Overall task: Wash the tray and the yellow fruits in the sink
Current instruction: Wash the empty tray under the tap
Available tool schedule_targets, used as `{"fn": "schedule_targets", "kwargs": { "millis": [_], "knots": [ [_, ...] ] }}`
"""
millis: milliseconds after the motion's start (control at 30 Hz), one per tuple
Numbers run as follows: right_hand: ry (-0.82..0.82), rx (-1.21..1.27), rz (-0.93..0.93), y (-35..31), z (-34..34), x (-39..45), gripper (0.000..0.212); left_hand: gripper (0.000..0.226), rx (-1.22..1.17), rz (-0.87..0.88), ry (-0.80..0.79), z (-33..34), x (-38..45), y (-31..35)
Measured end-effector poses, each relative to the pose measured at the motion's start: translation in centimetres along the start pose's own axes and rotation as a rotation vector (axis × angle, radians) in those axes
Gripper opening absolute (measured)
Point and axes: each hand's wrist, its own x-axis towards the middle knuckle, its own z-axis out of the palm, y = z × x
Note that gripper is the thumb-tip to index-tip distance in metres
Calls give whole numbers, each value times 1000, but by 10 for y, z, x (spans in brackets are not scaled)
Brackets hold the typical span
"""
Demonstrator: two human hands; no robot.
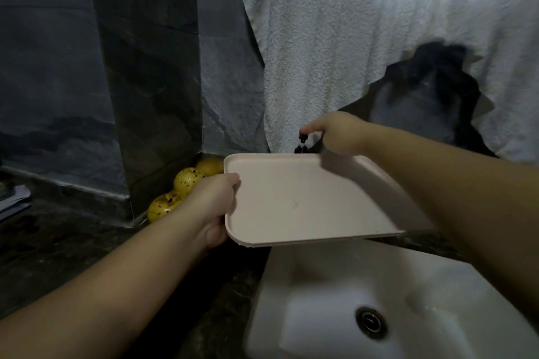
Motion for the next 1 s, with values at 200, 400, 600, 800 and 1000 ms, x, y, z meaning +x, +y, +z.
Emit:
{"fn": "schedule_targets", "kwargs": {
  "millis": [200,400,600,800,1000],
  "knots": [
    [12,61,14,2,10,-4,65,22,23,-2,8,-4,-5,-2],
    [185,247,20,-24,8,-41,49,26,31,4,16,-3,-25,-1],
    [-170,-13,-205,-84,63,-138,75,24,-24,0,45,0,-49,-17],
    [-180,-63,-119,-64,76,-176,70,19,2,37,64,-22,-78,-48],
    [-5,-27,66,-114,90,-197,78,22,3,178,129,-19,-97,-61]
  ]
}}
